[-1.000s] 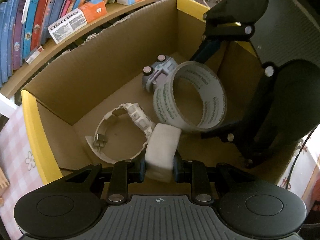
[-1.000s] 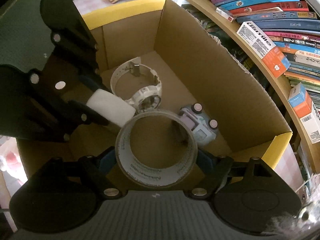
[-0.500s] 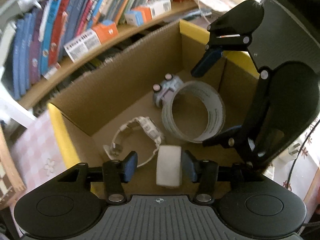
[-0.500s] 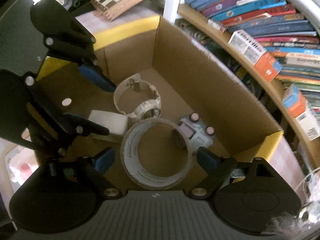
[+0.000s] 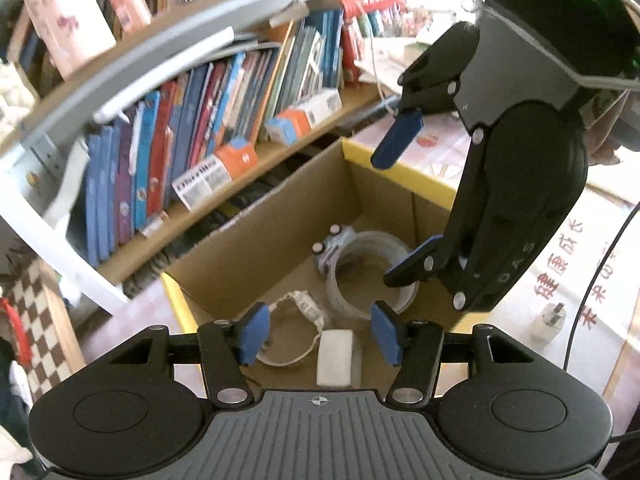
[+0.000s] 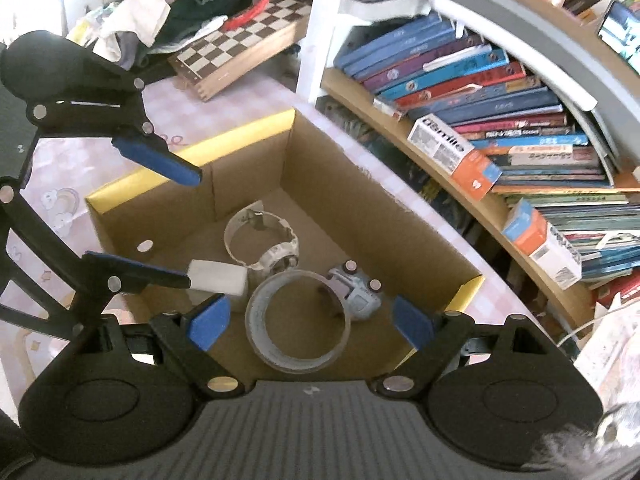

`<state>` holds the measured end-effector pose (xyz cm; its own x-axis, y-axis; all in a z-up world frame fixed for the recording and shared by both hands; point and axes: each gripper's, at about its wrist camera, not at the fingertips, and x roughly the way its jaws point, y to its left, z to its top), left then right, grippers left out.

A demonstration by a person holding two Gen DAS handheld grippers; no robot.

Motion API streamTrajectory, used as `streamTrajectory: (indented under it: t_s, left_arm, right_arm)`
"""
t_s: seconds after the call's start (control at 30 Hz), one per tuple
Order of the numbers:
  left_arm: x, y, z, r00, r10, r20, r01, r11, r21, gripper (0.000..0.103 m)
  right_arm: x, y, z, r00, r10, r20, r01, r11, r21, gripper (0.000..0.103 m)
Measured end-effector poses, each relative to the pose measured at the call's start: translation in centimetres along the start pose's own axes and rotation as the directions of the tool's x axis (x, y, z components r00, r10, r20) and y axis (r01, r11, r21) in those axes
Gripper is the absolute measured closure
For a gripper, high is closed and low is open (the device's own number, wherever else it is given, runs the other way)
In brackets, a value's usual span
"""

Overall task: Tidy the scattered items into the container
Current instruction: 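Raise both open tools out of the yellow box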

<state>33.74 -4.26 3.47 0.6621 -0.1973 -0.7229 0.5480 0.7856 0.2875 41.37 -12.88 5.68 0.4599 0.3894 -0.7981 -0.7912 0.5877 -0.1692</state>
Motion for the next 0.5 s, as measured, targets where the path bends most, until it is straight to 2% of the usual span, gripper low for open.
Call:
streamTrajectory:
  t_s: [0.2,0.5]
  left_arm:
    - [-3.3,-0.9,-0.9,0.998,0.014,0.068,-0.014,1.000,-0.007,0.045]
    - [-7.8,-2.2,-3.7,0.991,0.042,0.130,-0.037,0.998,-0.044,0.044]
  right_arm:
    - [-2.9,2.0,-0.8,0.999,-0.016,0.038,0.016,1.000,0.007,0.014]
    - [-7.1,5.7,-2.4,0.996,-0.047,0.078,0.043,0.998,0.050,0.014]
